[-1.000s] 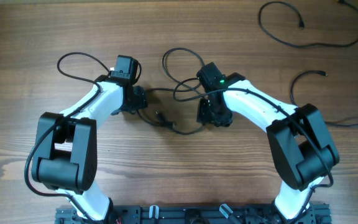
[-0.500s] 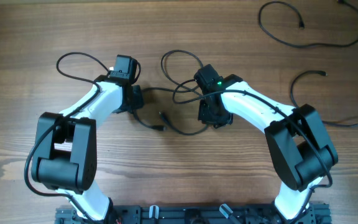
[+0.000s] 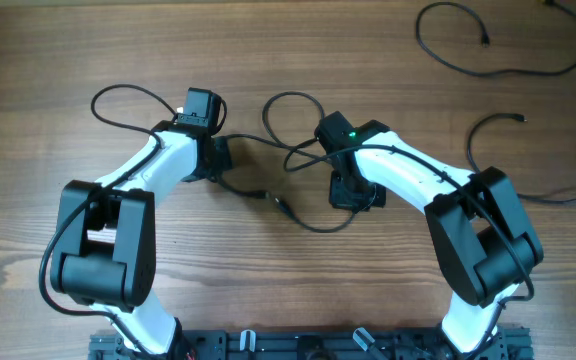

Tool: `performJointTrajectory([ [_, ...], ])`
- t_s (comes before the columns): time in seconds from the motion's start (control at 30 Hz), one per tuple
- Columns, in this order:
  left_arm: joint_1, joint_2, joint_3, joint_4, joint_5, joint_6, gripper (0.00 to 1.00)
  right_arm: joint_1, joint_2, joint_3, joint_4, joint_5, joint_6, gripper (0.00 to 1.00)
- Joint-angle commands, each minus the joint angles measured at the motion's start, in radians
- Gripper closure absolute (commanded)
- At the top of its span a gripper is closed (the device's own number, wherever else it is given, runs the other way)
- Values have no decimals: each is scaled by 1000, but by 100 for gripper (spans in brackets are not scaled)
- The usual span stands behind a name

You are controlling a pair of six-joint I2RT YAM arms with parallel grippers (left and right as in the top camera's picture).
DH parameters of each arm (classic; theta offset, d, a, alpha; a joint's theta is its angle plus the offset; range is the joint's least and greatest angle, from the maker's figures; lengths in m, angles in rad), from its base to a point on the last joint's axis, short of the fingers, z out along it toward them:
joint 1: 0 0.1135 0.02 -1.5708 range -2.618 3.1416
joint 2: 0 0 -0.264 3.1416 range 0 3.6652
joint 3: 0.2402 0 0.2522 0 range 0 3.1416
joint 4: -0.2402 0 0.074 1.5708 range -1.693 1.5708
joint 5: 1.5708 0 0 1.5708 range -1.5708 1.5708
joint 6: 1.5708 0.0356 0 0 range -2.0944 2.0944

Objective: Untangle cables
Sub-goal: 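Pull the cable apart, left gripper leftward and right gripper rightward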

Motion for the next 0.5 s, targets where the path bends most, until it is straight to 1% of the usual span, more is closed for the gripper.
performJointTrajectory([
  [0.0, 31, 43, -29, -21, -72, -108, 96, -24, 58, -37, -29, 89, 78, 96],
  [0.1, 91, 43, -29, -38, -76, -157, 96, -74, 58, -37, -61, 97, 85, 96],
  [0.47, 319, 43, -29, -41, -76, -158, 96, -218, 58, -37, -80, 107, 74, 96],
])
